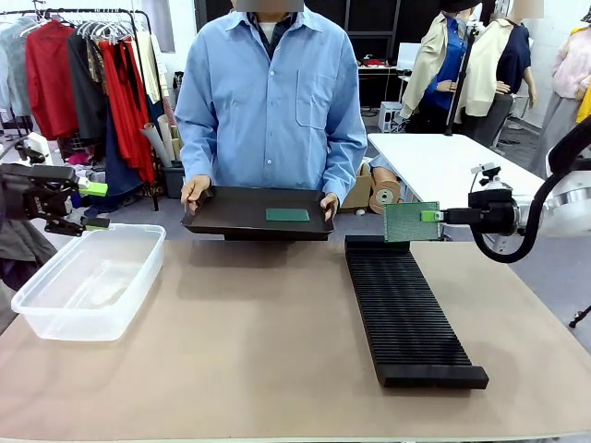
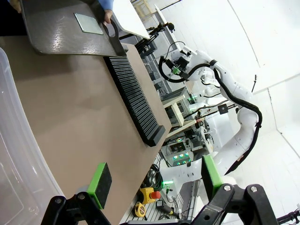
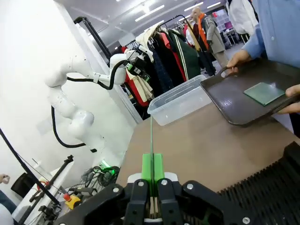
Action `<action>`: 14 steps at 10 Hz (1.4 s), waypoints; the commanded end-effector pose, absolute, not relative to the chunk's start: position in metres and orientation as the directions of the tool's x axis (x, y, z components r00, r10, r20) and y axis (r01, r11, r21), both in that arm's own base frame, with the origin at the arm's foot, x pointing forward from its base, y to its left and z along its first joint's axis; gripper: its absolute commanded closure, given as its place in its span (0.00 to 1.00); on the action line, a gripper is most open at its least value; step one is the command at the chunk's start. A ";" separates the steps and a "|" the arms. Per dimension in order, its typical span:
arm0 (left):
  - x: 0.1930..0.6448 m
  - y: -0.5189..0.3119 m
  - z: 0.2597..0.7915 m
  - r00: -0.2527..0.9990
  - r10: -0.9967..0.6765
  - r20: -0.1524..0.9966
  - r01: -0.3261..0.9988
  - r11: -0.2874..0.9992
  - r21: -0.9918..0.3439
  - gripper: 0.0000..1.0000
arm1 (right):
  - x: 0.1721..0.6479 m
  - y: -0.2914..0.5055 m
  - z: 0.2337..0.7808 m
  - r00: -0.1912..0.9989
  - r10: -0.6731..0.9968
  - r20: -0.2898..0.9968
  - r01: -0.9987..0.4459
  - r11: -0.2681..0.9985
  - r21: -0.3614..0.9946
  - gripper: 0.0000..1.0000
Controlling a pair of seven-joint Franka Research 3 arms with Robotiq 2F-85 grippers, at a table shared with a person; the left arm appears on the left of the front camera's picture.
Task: Sort PCBs into racks and boxes based on the side picked up.
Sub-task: If the short side of the Blank PCB is picked up, insert it into the PCB Rack ; if the long side is picked up, place it in the Organizing box.
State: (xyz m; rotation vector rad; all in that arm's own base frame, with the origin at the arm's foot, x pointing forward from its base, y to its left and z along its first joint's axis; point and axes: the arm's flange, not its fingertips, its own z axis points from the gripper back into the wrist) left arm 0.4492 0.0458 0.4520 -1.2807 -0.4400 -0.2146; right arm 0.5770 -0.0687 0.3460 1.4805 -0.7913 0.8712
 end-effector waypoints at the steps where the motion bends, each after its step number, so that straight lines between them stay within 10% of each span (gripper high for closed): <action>1: 0.449 0.046 0.453 0.898 0.089 0.432 0.393 0.281 -0.875 0.00 | 0.586 -0.070 0.337 0.405 0.022 0.914 -0.908 -0.110 0.405 1.00; 14: 0.449 0.046 0.453 0.898 0.089 0.432 0.393 0.281 -0.875 0.00 | 0.628 -0.072 0.250 0.116 -0.048 0.992 -0.992 0.047 0.118 1.00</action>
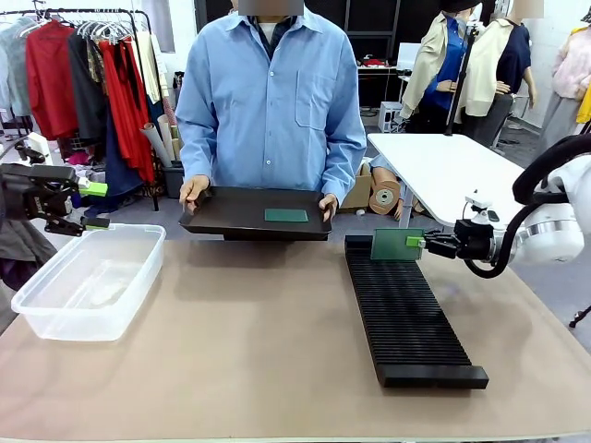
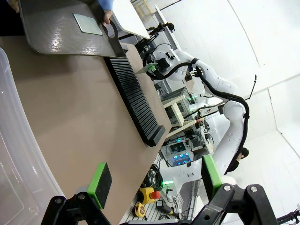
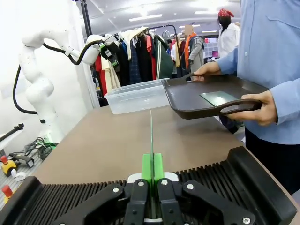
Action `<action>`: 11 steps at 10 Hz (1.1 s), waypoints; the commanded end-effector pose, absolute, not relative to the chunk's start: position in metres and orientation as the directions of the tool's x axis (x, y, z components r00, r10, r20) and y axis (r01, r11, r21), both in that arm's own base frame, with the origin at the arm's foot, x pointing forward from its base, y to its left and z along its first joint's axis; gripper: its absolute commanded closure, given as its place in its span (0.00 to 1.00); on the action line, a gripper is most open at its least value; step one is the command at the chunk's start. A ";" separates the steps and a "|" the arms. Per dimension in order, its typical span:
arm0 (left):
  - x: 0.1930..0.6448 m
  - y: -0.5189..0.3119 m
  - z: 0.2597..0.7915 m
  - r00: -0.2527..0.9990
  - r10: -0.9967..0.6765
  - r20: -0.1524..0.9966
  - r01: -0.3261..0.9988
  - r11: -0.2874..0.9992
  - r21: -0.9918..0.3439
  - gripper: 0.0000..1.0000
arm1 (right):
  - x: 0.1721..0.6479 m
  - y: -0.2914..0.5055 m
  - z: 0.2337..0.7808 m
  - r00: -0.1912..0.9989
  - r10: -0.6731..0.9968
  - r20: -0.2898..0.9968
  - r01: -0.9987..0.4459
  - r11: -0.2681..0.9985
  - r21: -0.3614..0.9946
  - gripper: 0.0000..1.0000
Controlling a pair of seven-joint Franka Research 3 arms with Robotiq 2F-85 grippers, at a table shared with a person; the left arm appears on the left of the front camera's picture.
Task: Sort PCBs into racks and boxes based on the side picked up.
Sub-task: If the short side of the Blank PCB is picked up, insert it into the PCB Rack ; if the long side is picked up, place it in the Organizing box.
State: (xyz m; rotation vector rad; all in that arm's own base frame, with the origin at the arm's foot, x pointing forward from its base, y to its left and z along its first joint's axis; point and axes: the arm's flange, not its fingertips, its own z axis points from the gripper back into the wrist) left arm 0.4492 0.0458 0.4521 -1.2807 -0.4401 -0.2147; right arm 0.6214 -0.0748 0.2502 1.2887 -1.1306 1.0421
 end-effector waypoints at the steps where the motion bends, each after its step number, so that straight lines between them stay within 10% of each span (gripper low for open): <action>1: 0.449 0.046 0.453 0.898 0.089 0.432 0.393 0.281 -0.875 0.00 | 0.630 -0.072 0.246 0.109 -0.051 0.993 -0.993 0.049 0.112 1.00; 11: 0.449 0.046 0.453 0.898 0.089 0.432 0.393 0.281 -0.875 0.00 | 0.644 -0.069 0.214 0.134 -0.027 0.991 -0.987 0.091 0.136 1.00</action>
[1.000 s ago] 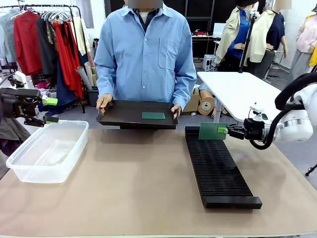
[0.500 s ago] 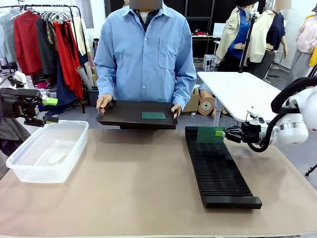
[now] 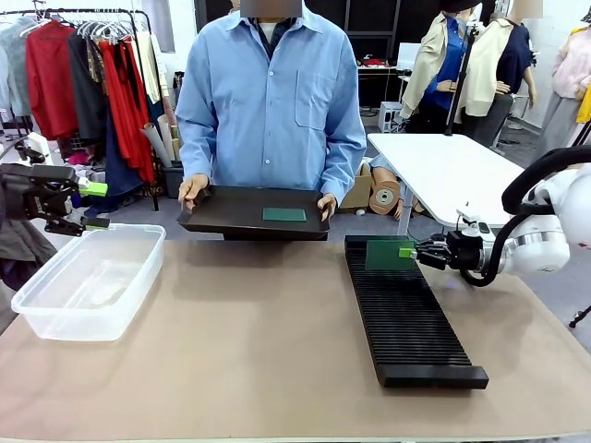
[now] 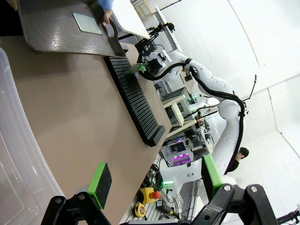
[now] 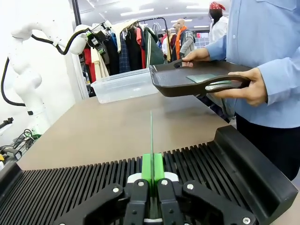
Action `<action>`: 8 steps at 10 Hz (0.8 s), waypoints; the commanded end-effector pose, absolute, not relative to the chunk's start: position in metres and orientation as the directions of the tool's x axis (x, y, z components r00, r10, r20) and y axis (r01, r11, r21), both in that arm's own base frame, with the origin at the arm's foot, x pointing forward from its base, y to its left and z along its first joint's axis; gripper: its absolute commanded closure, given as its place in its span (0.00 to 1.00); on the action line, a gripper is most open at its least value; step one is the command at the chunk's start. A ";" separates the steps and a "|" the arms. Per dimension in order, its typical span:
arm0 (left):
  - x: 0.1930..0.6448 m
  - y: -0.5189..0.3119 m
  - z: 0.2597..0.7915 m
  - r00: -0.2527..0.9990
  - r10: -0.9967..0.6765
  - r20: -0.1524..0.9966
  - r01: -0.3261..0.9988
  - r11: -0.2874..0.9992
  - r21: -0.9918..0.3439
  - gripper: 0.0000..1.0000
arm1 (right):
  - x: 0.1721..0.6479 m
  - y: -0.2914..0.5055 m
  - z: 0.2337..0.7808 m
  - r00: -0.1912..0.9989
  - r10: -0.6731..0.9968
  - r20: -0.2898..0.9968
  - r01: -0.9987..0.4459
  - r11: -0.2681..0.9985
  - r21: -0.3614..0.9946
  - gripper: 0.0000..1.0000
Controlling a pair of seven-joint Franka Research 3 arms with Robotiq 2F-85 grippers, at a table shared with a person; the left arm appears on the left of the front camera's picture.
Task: Sort PCBs into racks and boxes based on the side picked up.
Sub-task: If the short side of the Blank PCB is picked up, insert it into the PCB Rack ; if the long side is picked up, place it in the Organizing box.
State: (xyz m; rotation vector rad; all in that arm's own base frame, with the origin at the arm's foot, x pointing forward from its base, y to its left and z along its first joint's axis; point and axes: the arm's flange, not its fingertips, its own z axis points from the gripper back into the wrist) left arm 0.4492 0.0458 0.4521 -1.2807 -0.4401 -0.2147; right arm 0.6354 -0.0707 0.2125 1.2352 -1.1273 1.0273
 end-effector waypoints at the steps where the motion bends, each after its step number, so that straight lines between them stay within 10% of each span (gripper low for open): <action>1: 0.449 0.046 0.453 0.898 0.089 0.432 0.393 0.281 -0.875 0.00 | 0.644 -0.070 0.213 0.145 -0.027 0.989 -0.985 0.089 0.147 1.00; 8: 0.449 0.046 0.453 0.898 0.089 0.432 0.393 0.281 -0.875 0.00 | 0.639 -0.071 0.210 0.163 -0.020 0.986 -0.984 0.075 0.164 1.00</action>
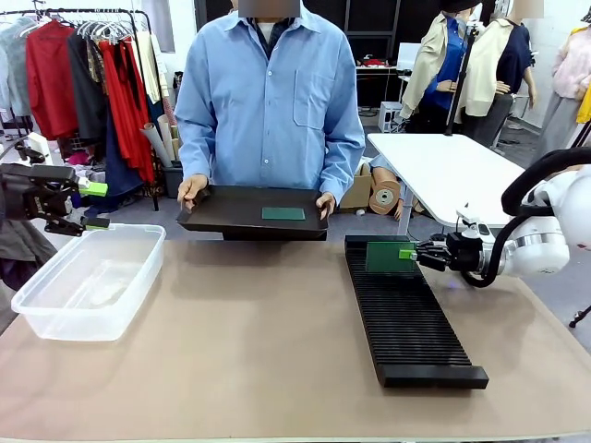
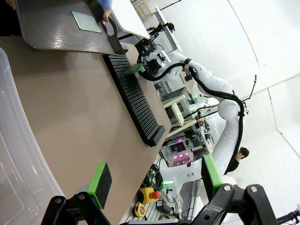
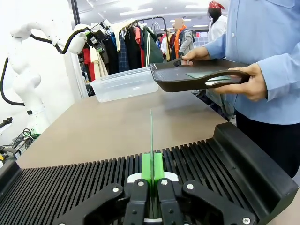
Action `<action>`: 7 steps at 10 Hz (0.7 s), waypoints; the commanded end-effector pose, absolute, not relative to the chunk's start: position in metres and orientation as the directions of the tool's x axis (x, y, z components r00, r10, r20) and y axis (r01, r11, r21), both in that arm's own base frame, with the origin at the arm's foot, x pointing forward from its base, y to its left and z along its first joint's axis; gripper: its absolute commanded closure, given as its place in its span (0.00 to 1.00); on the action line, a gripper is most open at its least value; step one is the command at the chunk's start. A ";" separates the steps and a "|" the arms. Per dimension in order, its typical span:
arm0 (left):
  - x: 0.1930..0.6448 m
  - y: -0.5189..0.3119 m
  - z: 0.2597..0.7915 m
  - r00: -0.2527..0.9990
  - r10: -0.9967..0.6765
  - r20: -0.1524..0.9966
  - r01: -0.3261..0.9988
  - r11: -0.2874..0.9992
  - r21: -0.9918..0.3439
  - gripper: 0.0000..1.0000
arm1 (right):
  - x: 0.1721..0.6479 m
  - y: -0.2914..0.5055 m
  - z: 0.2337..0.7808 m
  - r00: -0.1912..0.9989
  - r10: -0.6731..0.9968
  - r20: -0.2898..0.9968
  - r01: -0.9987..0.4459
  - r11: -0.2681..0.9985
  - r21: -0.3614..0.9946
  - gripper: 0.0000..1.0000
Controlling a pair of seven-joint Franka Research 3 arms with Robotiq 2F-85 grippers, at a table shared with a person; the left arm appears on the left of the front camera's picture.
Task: Sort PCBs into racks and boxes based on the side picked up.
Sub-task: If the short side of the Blank PCB is picked up, insert it into the PCB Rack ; if the long side is picked up, place it in the Organizing box.
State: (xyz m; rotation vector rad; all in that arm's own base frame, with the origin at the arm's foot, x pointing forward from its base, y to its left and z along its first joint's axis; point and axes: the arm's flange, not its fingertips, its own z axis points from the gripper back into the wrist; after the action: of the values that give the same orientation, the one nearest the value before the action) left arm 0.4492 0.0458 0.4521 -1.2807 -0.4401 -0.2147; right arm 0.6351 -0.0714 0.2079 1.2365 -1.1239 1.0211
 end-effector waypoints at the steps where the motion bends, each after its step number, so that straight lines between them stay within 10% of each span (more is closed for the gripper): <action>1: 0.449 0.046 0.453 0.898 0.089 0.432 0.393 0.281 -0.875 0.00 | 0.639 -0.071 0.209 0.166 -0.019 0.986 -0.983 0.073 0.167 1.00; 7: 0.449 0.046 0.453 0.898 0.089 0.432 0.393 0.281 -0.875 0.00 | 0.634 -0.070 0.205 0.182 -0.019 0.983 -0.982 0.049 0.183 1.00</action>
State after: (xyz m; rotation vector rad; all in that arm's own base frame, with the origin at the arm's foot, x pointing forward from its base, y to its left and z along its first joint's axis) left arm 0.4492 0.0458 0.4521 -1.2807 -0.4401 -0.2147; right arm 0.6339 -0.0710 0.2050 1.2424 -1.1165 1.0210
